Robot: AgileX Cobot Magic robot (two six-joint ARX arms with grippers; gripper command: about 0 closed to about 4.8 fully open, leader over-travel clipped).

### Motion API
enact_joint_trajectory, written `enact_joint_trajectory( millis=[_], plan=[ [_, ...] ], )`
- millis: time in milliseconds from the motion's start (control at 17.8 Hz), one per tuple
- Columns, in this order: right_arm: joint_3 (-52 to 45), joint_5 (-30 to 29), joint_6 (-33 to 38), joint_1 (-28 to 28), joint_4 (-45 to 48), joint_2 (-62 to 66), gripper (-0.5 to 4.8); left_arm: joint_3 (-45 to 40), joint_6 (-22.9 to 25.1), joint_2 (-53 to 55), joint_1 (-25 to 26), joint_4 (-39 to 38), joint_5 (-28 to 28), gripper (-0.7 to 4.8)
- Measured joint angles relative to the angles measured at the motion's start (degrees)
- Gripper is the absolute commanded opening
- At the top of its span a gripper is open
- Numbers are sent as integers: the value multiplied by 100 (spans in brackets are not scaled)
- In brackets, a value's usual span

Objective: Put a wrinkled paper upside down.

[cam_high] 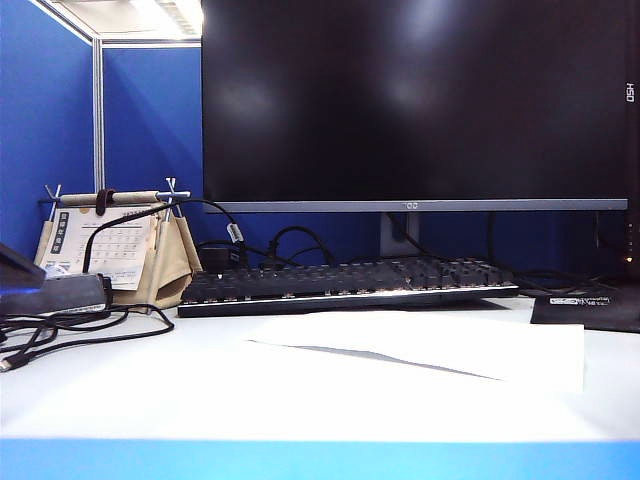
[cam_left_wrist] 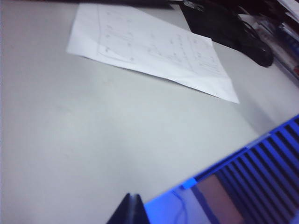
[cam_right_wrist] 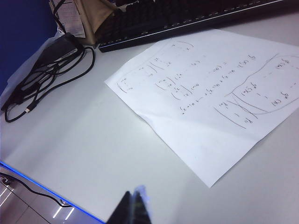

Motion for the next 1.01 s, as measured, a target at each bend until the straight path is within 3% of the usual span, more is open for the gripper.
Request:
enact_joint_trajectory(
  millis=[56, 224, 337, 449, 505, 561, 617, 673, 842, 898, 1010],
  plan=[
    [-13, 2, 0, -2, 72, 0, -5, 0, -129, 0, 0, -7, 457, 35],
    [-28, 109, 2, -7, 175, 0, -5, 59, -278, 0, 0, -48, 1318, 41],
    [-28, -35, 267, -7, 219, 0, 19, 542, -295, 2, 0, -125, 1298, 110],
    [-22, -680, 535, 4, 457, 0, 19, 863, -295, 4, 0, -339, 1246, 131],
    [155, -970, 691, 24, 494, 0, 19, 1217, -293, 11, 0, -802, 1141, 163],
    [382, -984, 726, 22, 507, 0, 19, 1458, -269, 4, 0, -1119, 1034, 337],
    [1062, -750, 599, 22, 612, 254, 19, 1818, 61, 13, 0, -1963, 734, 342],
    [1375, -651, 487, 22, 586, 584, 22, 1943, 190, 13, 0, -2184, 619, 342],
    [2448, -614, -251, 61, 267, 1853, 22, 2022, 203, 9, 0, -2273, 544, 341],
    [3340, -452, -1156, 219, -310, 2918, 23, 2024, 155, 7, -2, -2295, 553, 341],
    [4332, 326, -2444, 756, -901, 4245, 107, 2037, 153, 4, -2, -2288, 564, 341]
  ],
)
